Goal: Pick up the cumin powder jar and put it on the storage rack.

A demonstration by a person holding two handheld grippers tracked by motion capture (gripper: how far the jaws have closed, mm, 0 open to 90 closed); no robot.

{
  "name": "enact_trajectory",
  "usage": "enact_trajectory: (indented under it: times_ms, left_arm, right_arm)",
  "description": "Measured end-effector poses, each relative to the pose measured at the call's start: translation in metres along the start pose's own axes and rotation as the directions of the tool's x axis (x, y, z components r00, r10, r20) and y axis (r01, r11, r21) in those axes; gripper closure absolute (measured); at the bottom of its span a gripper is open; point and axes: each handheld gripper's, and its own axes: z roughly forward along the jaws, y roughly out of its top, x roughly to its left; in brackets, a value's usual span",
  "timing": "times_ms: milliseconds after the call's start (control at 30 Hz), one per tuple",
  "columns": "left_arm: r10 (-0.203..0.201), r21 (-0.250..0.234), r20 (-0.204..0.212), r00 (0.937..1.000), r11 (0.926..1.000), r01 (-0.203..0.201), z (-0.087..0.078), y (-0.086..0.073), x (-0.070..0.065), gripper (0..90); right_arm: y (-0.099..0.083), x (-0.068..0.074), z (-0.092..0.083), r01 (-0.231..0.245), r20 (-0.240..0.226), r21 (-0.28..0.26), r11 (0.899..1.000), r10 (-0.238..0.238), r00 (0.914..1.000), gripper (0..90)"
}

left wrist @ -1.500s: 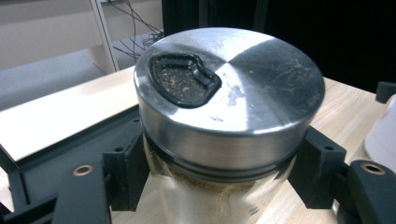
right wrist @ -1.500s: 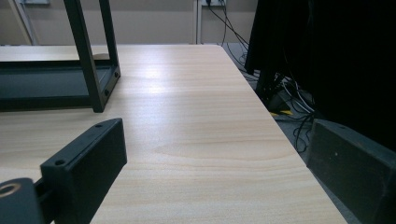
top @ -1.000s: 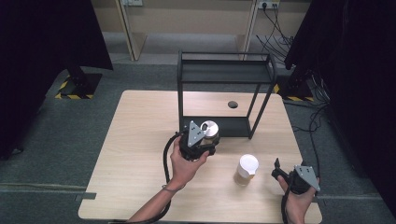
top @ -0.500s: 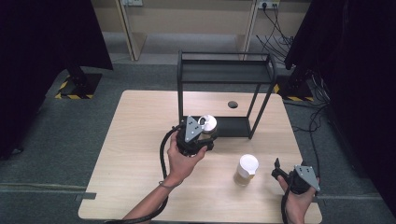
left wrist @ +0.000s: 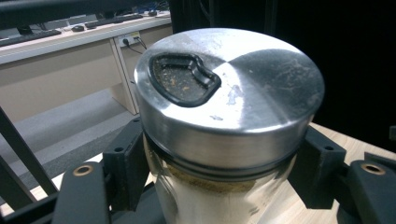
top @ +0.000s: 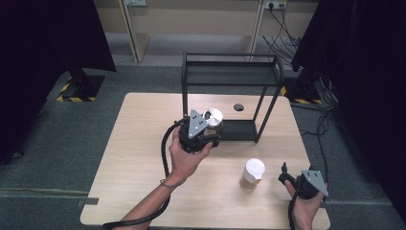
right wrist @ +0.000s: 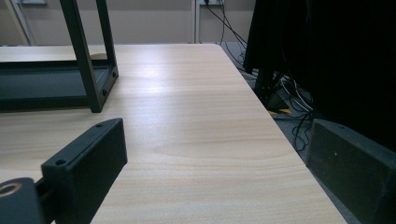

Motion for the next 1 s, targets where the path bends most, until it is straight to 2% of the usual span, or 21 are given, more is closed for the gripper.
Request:
enact_trajectory:
  times_ms: [167, 600, 1000]
  left_arm:
    - [0.011, -0.003, 0.001, 0.9999, 0.9999, -0.011, -0.001, 0.009, 0.0, 30.8]
    - [0.0, -0.014, 0.001, 1.0, 0.9999, 0.0, -0.002, 0.024, 0.003, 30.8]
    - [-0.018, -0.021, -0.018, 0.9997, 0.9996, 0.017, -0.001, 0.041, 0.01, 30.8]
  right_arm:
    - [0.0, 0.0, 0.0, -0.002, 0.0, 0.001, 1.0, 0.002, 1.0, 5.6]
    - [0.001, 0.0, 0.001, 0.001, -0.003, 0.007, 1.0, -0.001, 1.0, 5.6]
    - [0.002, 0.0, 0.001, 0.002, -0.003, 0.008, 1.0, -0.002, 1.0, 5.6]
